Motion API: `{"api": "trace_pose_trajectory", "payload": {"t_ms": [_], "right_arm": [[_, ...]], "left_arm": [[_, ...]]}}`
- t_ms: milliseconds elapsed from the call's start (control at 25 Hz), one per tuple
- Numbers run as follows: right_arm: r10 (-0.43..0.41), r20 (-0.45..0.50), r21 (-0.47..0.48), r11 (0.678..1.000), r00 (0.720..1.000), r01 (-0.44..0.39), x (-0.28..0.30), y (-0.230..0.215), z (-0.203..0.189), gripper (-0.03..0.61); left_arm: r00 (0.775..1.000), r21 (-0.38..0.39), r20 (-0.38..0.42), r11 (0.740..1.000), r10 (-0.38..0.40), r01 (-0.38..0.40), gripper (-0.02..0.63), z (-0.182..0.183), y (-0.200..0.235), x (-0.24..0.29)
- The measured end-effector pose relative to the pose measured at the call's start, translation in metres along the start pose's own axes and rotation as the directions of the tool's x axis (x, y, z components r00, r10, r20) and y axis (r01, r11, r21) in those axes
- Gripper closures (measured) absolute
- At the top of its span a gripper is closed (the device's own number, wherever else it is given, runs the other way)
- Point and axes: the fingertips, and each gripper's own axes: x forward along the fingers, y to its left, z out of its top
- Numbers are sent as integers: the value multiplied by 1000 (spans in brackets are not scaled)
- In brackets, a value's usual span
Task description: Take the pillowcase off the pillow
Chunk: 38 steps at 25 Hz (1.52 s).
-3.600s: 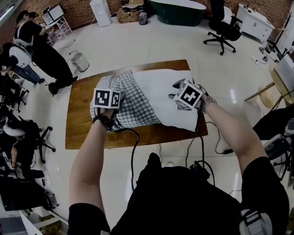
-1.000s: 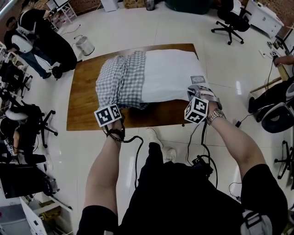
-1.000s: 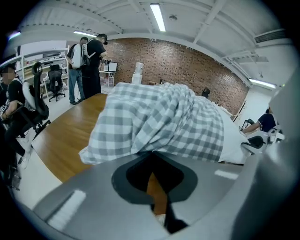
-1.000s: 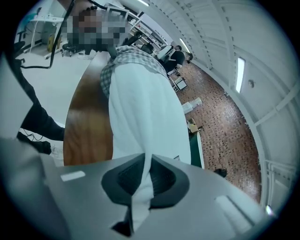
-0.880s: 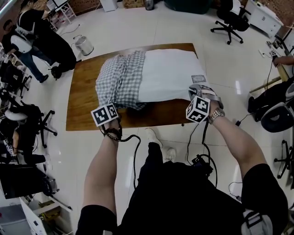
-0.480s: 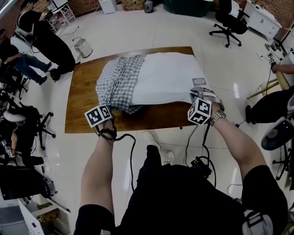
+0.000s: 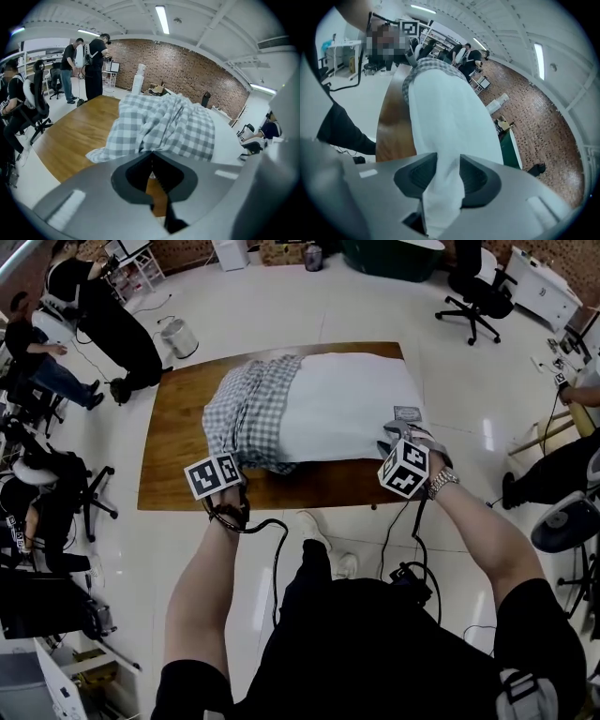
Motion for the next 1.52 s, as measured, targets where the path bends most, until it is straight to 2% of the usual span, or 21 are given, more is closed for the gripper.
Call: {"api": "trace_pose_trajectory", "payload": {"t_ms": [80, 240, 400, 640, 960, 1280, 1520], "right_arm": [[26, 37, 31, 999, 999, -27, -8, 2, 13, 400], [49, 81, 28, 998, 996, -52, -18, 9, 35, 385], [82, 52, 4, 997, 995, -83, -24, 21, 33, 376], [207, 22, -42, 978, 978, -206, -53, 46, 35, 376], [175, 77, -1, 985, 982, -175, -72, 24, 67, 376], [178, 117, 59, 981, 977, -186, -58, -5, 103, 376], [189, 129, 90, 975, 973, -201, -34, -42, 127, 376]], "left_arm": [[999, 31, 25, 999, -23, 22, 606, 9, -17, -7], [992, 115, 86, 990, -88, 78, 609, 29, -59, -19], [986, 192, 100, 975, -130, 109, 607, 36, -92, -27], [984, 280, 106, 954, -144, 109, 607, 46, -104, -37], [979, 353, 119, 929, -163, 112, 604, 67, -118, -51], [978, 454, 97, 882, -186, 122, 558, 105, -126, -39], [978, 549, 43, 823, -203, 147, 497, 144, -141, -15]]}}
